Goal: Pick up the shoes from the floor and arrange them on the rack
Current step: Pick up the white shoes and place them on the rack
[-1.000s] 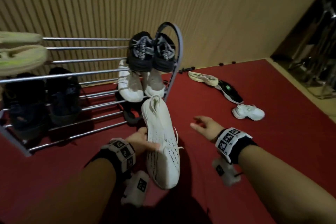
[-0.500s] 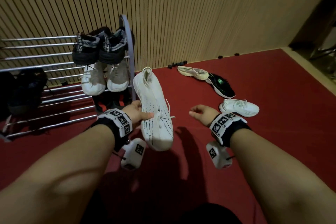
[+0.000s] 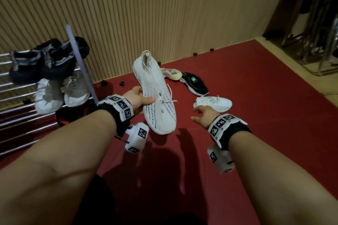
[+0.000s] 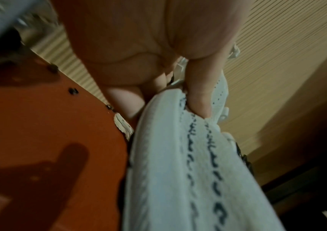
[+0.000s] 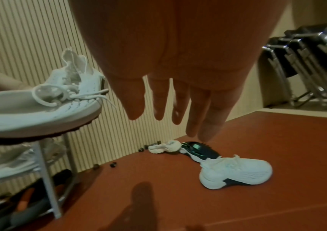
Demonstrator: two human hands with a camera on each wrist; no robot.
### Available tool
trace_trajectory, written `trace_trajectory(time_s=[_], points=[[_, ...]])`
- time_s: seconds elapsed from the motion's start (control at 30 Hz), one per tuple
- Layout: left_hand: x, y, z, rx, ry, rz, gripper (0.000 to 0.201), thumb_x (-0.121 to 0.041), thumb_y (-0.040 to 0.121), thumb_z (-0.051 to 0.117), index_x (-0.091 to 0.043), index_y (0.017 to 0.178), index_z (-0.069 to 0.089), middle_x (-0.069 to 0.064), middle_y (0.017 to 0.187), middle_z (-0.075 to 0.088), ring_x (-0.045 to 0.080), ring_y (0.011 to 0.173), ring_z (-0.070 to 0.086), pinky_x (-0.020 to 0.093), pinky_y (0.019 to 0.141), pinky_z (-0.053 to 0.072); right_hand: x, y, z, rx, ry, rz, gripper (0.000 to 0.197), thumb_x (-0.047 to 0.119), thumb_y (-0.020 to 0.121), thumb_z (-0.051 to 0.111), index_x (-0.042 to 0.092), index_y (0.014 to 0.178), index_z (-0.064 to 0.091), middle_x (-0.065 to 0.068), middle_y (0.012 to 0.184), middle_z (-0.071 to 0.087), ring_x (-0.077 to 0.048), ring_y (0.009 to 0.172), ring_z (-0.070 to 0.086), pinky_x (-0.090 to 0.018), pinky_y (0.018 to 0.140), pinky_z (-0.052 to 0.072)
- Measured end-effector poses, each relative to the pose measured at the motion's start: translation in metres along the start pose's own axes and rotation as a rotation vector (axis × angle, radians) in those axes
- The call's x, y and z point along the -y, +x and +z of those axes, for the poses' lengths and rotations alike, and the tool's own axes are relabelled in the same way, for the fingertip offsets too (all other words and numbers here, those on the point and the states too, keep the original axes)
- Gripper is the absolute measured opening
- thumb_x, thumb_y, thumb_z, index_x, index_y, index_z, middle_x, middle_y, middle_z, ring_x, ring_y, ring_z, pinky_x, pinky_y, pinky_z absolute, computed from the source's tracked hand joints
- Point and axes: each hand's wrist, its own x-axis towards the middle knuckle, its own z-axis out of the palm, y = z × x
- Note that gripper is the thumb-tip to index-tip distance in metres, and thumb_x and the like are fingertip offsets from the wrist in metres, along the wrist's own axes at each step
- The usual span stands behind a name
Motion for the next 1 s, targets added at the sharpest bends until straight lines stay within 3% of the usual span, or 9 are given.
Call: trace_trajectory(time_s=[0.13, 0.27, 0.37, 0.5, 0.57, 0.73, 0.9, 1.0], points=[[0.004, 0.026, 0.019, 0.067, -0.007, -0.032, 0.057, 0.006, 0.080, 0.064, -0.008, 0.130, 0.040, 0.010, 0.109, 0.067, 0.028, 0.097, 0.066, 0.044, 0.081, 0.056, -0.026, 0.007, -0.001, 0.022, -0.077, 0.113, 0.049, 0.035, 0.092, 0.056, 0.019, 0.136, 0.045, -0.009, 0.143, 0.038, -0.024, 0.127, 0.045, -0.031, 0.104, 0.036], [0.008, 0.054, 0.018, 0.109, -0.021, -0.091, 0.057, 0.003, 0.084, 0.061, -0.016, 0.132, 0.036, -0.001, 0.101, 0.066, 0.023, 0.100, 0.062, 0.038, 0.076, 0.054, -0.025, 0.013, 0.000, 0.066, -0.113, 0.232, 0.048, 0.034, 0.093, 0.054, 0.019, 0.137, 0.044, -0.009, 0.147, 0.030, -0.025, 0.129, 0.044, -0.031, 0.106, 0.033], [0.004, 0.079, 0.009, 0.147, -0.056, -0.121, 0.063, 0.004, 0.085, 0.060, -0.016, 0.137, 0.032, 0.003, 0.110, 0.064, 0.024, 0.101, 0.062, 0.036, 0.073, 0.053, -0.011, 0.029, -0.001, 0.063, -0.143, 0.271, 0.047, 0.034, 0.094, 0.053, 0.021, 0.138, 0.043, -0.009, 0.147, 0.029, -0.024, 0.128, 0.045, -0.029, 0.104, 0.035], [0.000, 0.109, -0.015, 0.173, -0.108, -0.136, 0.061, 0.007, 0.085, 0.057, -0.012, 0.137, 0.031, 0.011, 0.125, 0.059, 0.027, 0.106, 0.060, 0.043, 0.084, 0.050, 0.014, 0.057, 0.007, 0.079, -0.166, 0.296, 0.046, 0.033, 0.093, 0.054, 0.022, 0.137, 0.045, -0.007, 0.147, 0.030, -0.024, 0.127, 0.046, -0.029, 0.103, 0.036], [-0.002, 0.121, -0.029, 0.179, -0.133, -0.149, 0.060, 0.008, 0.086, 0.056, -0.013, 0.137, 0.031, 0.010, 0.126, 0.059, 0.027, 0.108, 0.059, 0.044, 0.083, 0.051, 0.025, 0.068, 0.012, 0.117, -0.171, 0.317, 0.046, 0.032, 0.092, 0.055, 0.025, 0.136, 0.046, -0.007, 0.146, 0.030, -0.025, 0.124, 0.048, -0.030, 0.101, 0.038], [-0.006, 0.144, -0.054, 0.213, -0.126, -0.181, 0.058, 0.004, 0.087, 0.057, -0.015, 0.136, 0.032, 0.005, 0.120, 0.060, 0.022, 0.099, 0.060, 0.036, 0.068, 0.057, 0.045, 0.082, 0.014, 0.243, -0.187, 0.430, 0.045, 0.035, 0.090, 0.054, 0.029, 0.134, 0.047, -0.006, 0.147, 0.029, -0.031, 0.130, 0.042, -0.042, 0.108, 0.037], [0.003, 0.171, -0.077, 0.190, -0.152, -0.132, 0.070, 0.009, 0.076, 0.066, -0.004, 0.136, 0.032, 0.013, 0.104, 0.063, 0.027, 0.084, 0.063, 0.033, 0.052, 0.056, 0.048, 0.123, 0.007, 0.233, -0.212, 0.446, 0.042, 0.032, 0.090, 0.051, 0.028, 0.132, 0.050, -0.006, 0.139, 0.036, -0.029, 0.127, 0.044, -0.041, 0.107, 0.037], [0.006, 0.188, -0.078, 0.106, -0.159, -0.129, 0.049, 0.010, 0.081, 0.060, -0.004, 0.124, 0.040, 0.010, 0.095, 0.064, 0.026, 0.081, 0.063, 0.034, 0.061, 0.052, 0.046, 0.153, 0.011, 0.193, -0.207, 0.386, 0.043, 0.032, 0.091, 0.052, 0.024, 0.133, 0.050, -0.008, 0.142, 0.036, -0.027, 0.127, 0.044, -0.035, 0.107, 0.036]])
